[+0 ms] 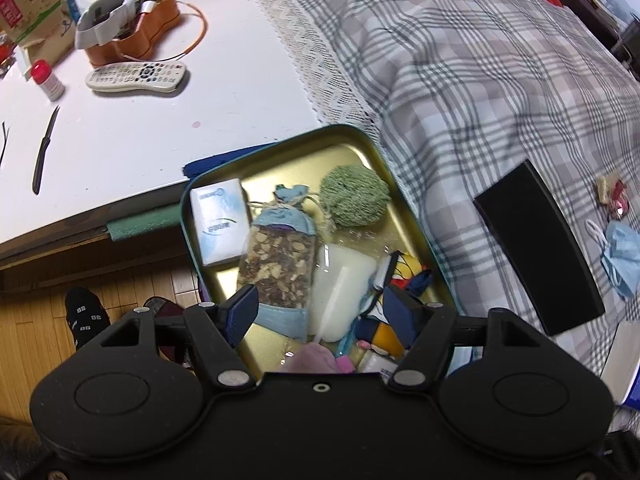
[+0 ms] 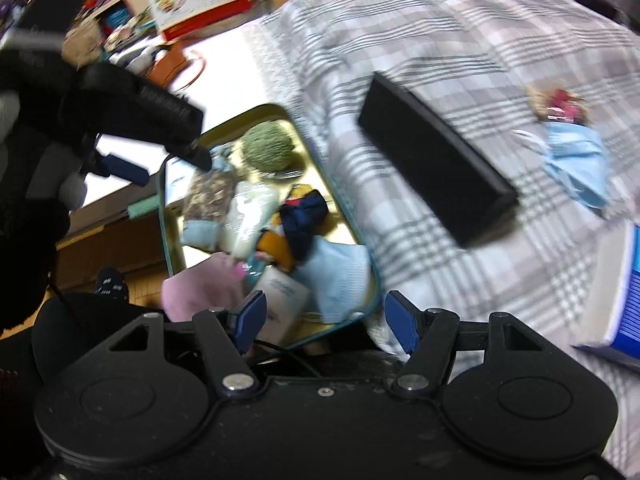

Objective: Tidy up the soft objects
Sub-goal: 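Move both tools back over the mask and hair accessory on the bed, then grasp the blue face mask with the right tool while the left tool grasps the pink hair accessory, then carry the hair accessory toward the tray with the left tool while the right tool carries the mask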

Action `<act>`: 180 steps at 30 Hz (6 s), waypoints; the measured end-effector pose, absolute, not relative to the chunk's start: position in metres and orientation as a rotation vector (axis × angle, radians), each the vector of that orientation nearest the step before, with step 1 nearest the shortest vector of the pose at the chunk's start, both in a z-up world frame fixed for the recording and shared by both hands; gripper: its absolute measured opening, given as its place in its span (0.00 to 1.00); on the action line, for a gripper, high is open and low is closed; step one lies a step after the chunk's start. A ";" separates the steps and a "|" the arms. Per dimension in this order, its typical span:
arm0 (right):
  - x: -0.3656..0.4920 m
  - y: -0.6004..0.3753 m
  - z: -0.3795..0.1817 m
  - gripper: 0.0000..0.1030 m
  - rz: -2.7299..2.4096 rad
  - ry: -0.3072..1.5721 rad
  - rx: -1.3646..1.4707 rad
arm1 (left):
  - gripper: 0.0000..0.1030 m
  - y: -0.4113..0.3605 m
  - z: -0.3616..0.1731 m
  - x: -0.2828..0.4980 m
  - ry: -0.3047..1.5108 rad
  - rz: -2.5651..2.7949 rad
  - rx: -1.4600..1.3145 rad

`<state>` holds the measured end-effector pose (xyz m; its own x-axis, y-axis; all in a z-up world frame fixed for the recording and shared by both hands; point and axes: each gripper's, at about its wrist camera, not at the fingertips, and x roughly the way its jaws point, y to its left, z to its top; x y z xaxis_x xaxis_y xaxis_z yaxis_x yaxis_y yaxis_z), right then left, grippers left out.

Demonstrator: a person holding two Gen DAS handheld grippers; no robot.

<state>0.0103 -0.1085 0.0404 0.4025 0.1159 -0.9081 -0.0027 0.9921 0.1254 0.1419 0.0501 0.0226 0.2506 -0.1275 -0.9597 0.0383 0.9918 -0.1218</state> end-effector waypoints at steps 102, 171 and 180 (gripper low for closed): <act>0.061 -0.387 0.003 0.45 -0.604 1.001 0.252 | 0.87 -0.152 0.058 0.061 1.173 -0.469 0.319; 0.049 -0.383 -0.010 0.33 -0.632 0.937 0.207 | 0.55 -0.240 0.093 0.102 1.110 -0.609 0.182; 0.030 -0.378 0.035 0.29 -0.688 0.863 0.235 | 0.55 -0.195 0.103 0.050 1.098 -0.632 0.169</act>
<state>0.0299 -0.3783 0.0351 0.4527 -0.4601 -0.7638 0.6424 0.7624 -0.0785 0.0500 -0.1947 0.1029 0.3010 -0.3924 -0.8692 0.5541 0.8138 -0.1756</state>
